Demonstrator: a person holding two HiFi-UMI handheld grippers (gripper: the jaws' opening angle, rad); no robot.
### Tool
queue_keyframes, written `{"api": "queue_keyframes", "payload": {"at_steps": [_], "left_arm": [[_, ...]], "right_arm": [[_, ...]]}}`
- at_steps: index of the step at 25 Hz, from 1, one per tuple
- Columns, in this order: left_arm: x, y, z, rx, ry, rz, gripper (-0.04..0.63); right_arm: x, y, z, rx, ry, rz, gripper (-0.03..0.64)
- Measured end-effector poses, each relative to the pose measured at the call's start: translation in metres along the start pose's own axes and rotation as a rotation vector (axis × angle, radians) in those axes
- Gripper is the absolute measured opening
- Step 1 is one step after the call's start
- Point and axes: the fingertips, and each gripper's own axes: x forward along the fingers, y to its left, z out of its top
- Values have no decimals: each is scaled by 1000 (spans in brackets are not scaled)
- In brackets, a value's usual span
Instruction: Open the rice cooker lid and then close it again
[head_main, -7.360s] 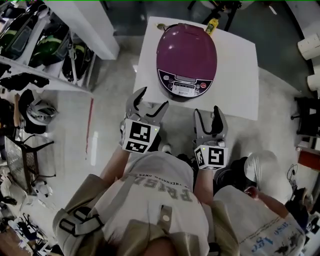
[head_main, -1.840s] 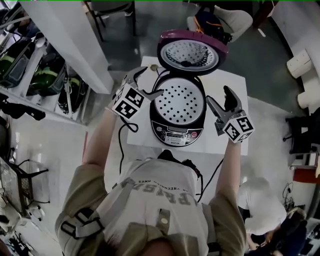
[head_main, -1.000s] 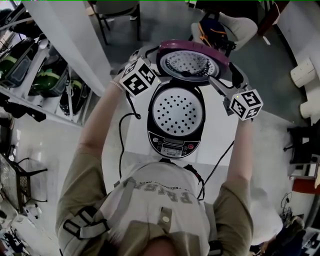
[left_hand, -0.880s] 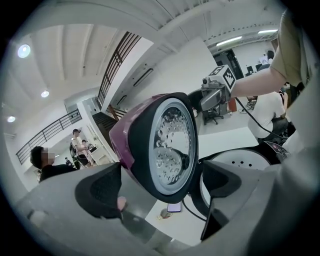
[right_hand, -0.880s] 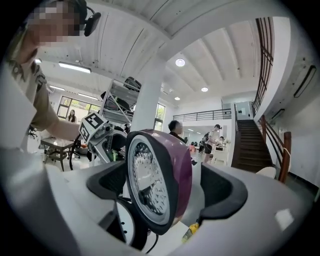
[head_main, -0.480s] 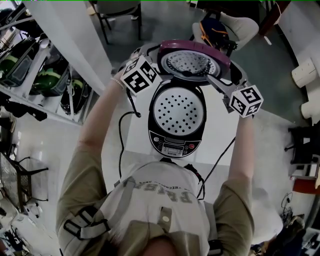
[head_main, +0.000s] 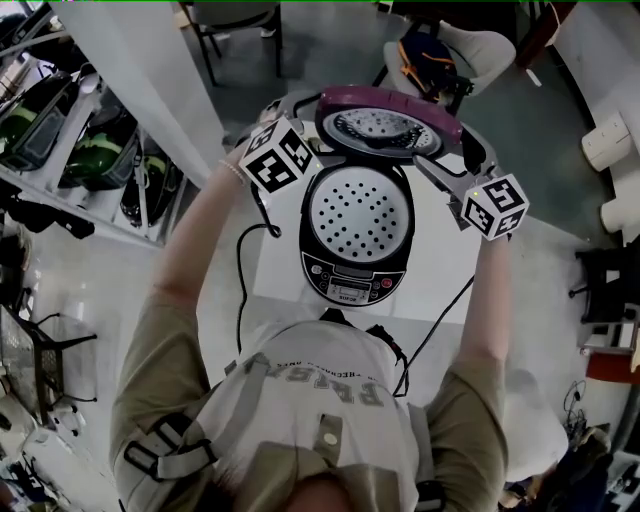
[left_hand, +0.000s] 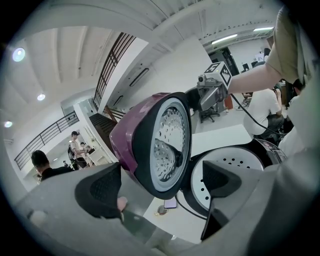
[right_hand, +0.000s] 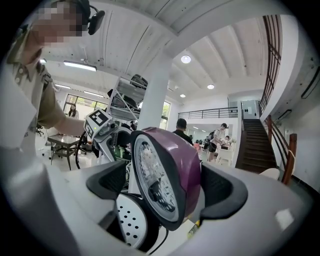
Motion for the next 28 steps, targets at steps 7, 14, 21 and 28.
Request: {"api": "queue_keyframes", "payload": {"at_steps": [7,14,21,28], "left_arm": [[-18,-26,-6,52,24,-46,525],[-40,-64,-21,130,60,-122,525],[-58,-100,-38,192,92,-187,525],[-69,-135,-55,217,121,-246,525]], "right_arm": [[-16,25,-7,-28,47,25,442],[-38,60,-23,-53,113,95,442],[-57,94,-42,-73,188,159,442],[-70,125,-67,-109,289,202,442]]}}
